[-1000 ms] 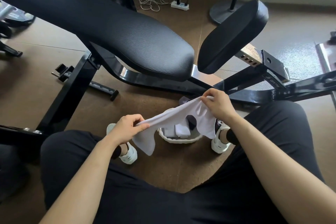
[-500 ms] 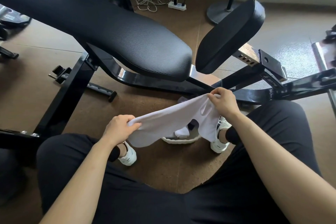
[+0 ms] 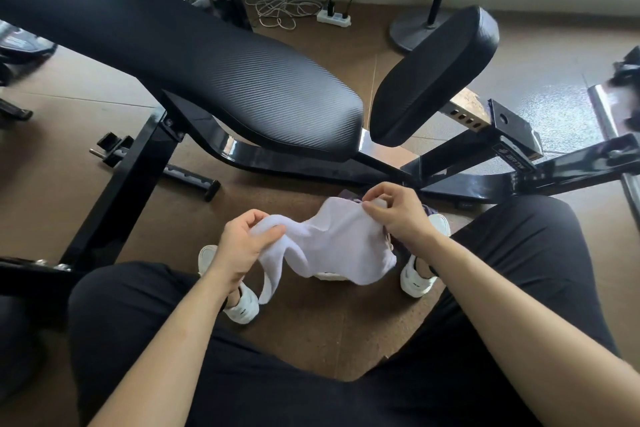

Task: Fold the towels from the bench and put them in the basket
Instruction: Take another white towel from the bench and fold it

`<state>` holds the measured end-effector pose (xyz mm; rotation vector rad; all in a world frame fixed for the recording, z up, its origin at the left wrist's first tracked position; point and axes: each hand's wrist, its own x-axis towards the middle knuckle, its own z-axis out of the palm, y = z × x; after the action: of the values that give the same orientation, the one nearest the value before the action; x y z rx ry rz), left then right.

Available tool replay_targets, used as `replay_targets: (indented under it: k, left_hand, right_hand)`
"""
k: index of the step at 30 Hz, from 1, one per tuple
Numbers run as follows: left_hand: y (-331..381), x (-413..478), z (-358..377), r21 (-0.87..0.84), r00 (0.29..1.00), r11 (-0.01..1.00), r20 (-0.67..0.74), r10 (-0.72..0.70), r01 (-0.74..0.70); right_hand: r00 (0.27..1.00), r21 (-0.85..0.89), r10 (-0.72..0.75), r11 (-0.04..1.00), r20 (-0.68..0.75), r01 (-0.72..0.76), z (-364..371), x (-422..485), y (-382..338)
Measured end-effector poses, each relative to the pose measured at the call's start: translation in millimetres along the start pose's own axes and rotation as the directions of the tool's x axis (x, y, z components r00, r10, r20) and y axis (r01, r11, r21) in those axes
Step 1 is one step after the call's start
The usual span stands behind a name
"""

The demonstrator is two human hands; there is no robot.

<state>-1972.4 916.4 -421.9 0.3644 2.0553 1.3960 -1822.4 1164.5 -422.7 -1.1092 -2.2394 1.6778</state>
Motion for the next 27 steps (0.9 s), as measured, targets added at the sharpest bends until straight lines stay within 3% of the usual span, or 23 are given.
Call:
replay_targets:
  k: [5,8,10,19,22,24,27]
  left_hand:
    - [1.9,-2.8,15.6,-0.003,0.999,1.000,0.027,-0.021,0.021]
    - [1.2,-3.7,17.2,-0.017,1.000,1.000,0.029,0.011,-0.010]
    - [0.6,-4.1,17.8,-0.012,0.999,0.999,0.033,0.033,-0.033]
    - [7.0,-11.1,28.0,-0.017,0.987,0.997,0.146,0.071,-0.069]
    - [8.8,-12.7,33.2,-0.015,0.988,0.997,0.137,0.074,-0.073]
    - [8.8,-12.8,36.0,-0.014,0.990,0.997,0.121,0.072,-0.071]
    - [9.3,-13.4,37.2,-0.050,0.990,0.996,0.114,0.084,-0.078]
  right_hand:
    - [0.977,0.135,-0.003,0.991,0.215,-0.026,19.3,-15.9,-11.2]
    - [0.900,0.299,-0.057,0.950,0.432,-0.083,24.2,-22.1,-18.8]
    - [0.865,0.317,-0.125,0.948,0.485,-0.041,25.9,-24.4,-20.8]
    - [0.901,0.102,-0.267,0.964,0.342,0.247,39.3,-33.6,-28.7]
    - [0.914,-0.058,-0.300,0.943,0.274,0.327,43.7,-30.0,-25.9]
    - [0.918,-0.175,-0.321,0.914,0.233,0.365,44.6,-27.4,-24.8]
    - [0.919,-0.170,-0.320,0.917,0.228,0.362,45.5,-25.0,-24.0]
